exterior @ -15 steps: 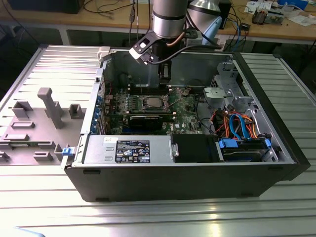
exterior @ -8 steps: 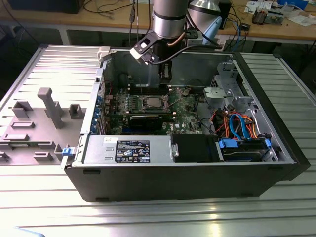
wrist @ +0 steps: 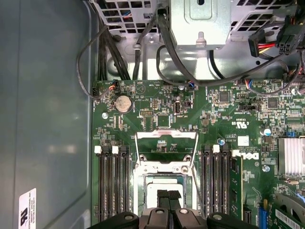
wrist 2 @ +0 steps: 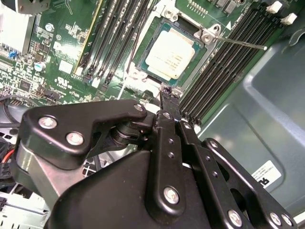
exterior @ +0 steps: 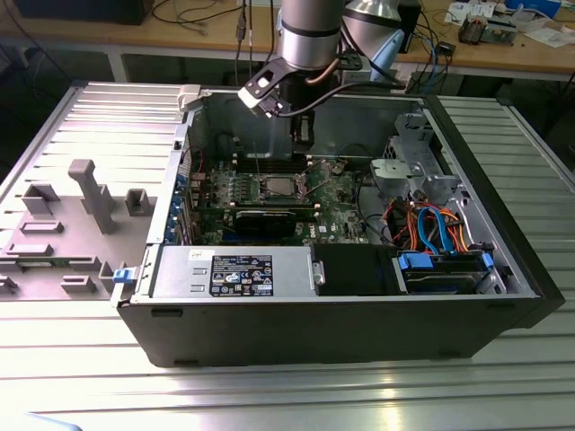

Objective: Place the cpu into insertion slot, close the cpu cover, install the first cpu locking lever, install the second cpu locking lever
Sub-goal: 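Close the cpu cover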

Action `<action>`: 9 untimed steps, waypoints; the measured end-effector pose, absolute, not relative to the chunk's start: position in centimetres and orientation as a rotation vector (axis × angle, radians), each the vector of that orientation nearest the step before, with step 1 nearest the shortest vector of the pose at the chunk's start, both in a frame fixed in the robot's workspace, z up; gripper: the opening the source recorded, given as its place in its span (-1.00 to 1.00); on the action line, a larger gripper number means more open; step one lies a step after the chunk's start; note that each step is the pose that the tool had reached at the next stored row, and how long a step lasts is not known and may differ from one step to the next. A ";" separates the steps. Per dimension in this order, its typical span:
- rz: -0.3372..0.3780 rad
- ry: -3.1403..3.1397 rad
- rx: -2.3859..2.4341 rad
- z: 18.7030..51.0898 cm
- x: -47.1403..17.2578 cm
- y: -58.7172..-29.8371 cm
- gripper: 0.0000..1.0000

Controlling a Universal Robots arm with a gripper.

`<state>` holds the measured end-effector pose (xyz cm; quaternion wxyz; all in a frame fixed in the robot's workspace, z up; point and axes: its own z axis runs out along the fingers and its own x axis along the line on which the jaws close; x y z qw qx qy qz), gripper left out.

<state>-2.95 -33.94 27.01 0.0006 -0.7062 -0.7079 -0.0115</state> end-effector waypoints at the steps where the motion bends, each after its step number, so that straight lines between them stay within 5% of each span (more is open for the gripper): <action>1: -0.036 -2.223 -2.218 27.0 -2.8 -33.9 -0.79; 9: -0.036 -2.224 -2.216 27.0 -2.1 -33.9 -0.79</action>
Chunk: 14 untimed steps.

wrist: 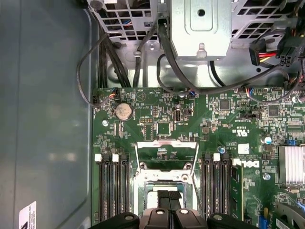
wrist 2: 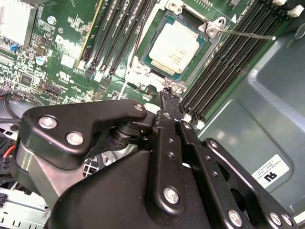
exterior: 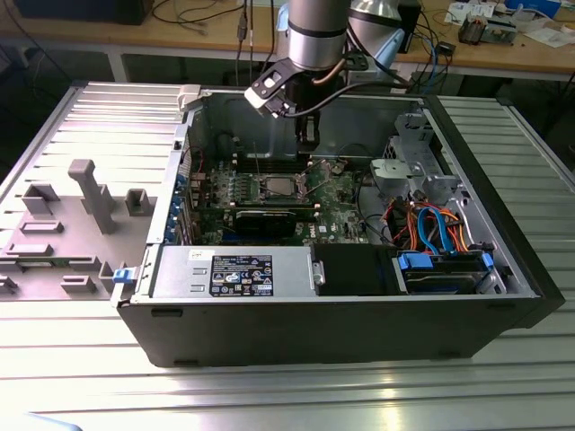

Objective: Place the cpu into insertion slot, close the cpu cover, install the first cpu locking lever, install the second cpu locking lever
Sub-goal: 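Close the cpu cover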

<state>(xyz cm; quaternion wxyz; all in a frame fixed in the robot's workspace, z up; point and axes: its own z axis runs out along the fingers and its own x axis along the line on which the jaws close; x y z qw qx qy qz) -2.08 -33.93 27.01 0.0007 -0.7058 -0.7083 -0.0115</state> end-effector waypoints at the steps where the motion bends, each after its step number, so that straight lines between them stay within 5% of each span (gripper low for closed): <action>1: -0.036 -2.225 -2.216 27.0 -1.9 -33.9 -0.79; 14: -0.036 -2.228 -2.213 27.0 -0.9 -33.9 -0.79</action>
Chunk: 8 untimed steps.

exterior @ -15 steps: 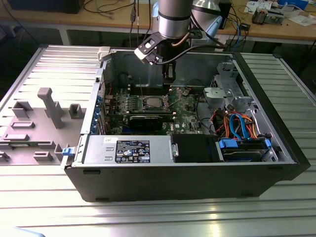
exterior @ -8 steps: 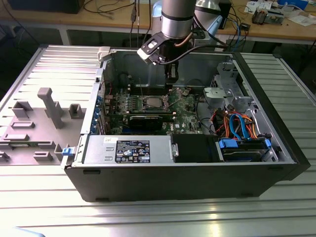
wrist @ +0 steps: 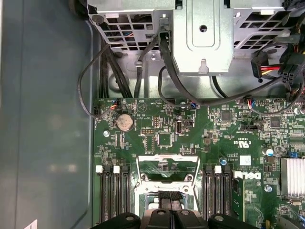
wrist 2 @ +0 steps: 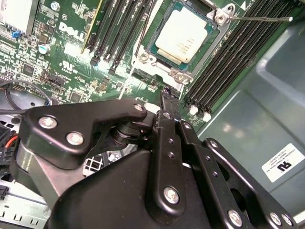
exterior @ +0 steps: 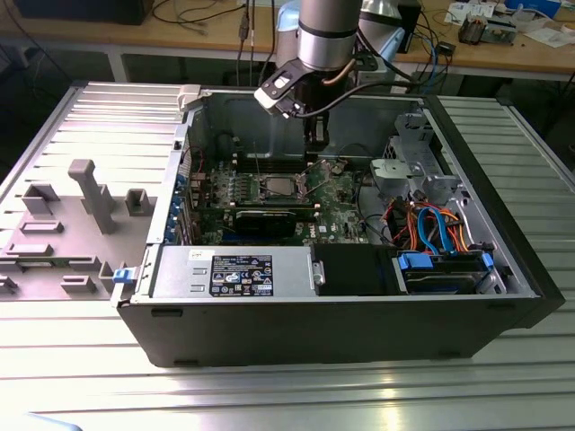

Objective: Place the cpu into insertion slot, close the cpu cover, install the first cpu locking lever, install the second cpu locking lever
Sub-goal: 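Close the cpu cover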

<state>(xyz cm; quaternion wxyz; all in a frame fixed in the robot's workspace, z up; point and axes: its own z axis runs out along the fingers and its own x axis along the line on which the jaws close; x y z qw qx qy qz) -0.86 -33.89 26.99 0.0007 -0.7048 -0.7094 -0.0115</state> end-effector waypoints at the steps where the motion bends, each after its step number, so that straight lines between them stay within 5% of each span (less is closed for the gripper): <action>1: -0.036 -2.228 -2.213 27.0 -0.8 -33.9 -0.79; 8: -0.036 -2.249 -2.190 26.9 0.0 -33.7 -0.79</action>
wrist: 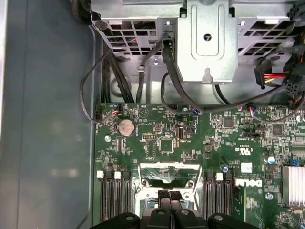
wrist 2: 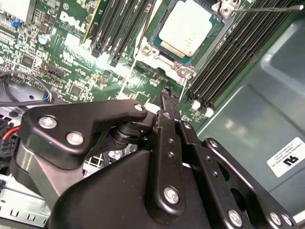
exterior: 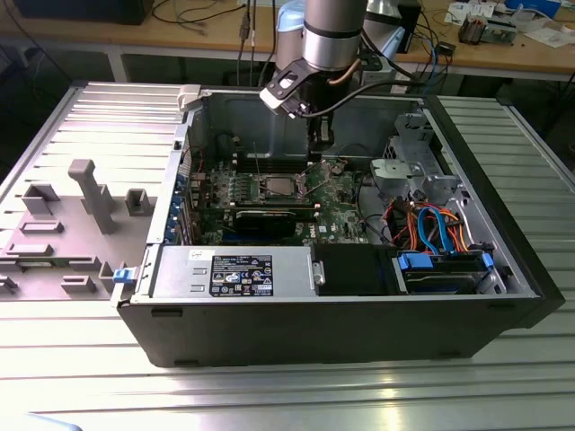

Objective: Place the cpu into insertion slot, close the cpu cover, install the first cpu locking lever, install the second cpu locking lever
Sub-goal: 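Close the cpu cover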

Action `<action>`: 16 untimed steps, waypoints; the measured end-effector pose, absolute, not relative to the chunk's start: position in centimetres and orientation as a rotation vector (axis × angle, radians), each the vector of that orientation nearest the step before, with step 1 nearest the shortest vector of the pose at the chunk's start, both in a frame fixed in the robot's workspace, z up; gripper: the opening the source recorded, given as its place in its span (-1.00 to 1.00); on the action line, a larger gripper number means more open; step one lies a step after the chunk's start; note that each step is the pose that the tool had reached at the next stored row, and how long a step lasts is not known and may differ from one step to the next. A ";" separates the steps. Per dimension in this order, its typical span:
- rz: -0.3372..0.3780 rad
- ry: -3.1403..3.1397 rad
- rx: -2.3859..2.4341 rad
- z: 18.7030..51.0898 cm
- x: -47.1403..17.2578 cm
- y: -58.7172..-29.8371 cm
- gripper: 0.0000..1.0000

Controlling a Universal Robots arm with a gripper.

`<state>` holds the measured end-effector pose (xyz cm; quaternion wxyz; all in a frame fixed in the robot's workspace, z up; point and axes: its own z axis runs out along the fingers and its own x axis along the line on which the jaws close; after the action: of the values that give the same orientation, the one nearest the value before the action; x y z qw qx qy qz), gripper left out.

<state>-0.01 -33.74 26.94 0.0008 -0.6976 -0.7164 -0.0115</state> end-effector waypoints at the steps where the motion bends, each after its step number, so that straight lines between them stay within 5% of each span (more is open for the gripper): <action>1: -0.036 -2.251 -2.189 26.9 0.2 -33.7 -0.79; 16: -0.036 -2.259 -2.180 26.9 1.7 -33.7 -0.79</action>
<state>1.65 -33.70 26.93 0.0010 -0.6944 -0.7195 -0.0113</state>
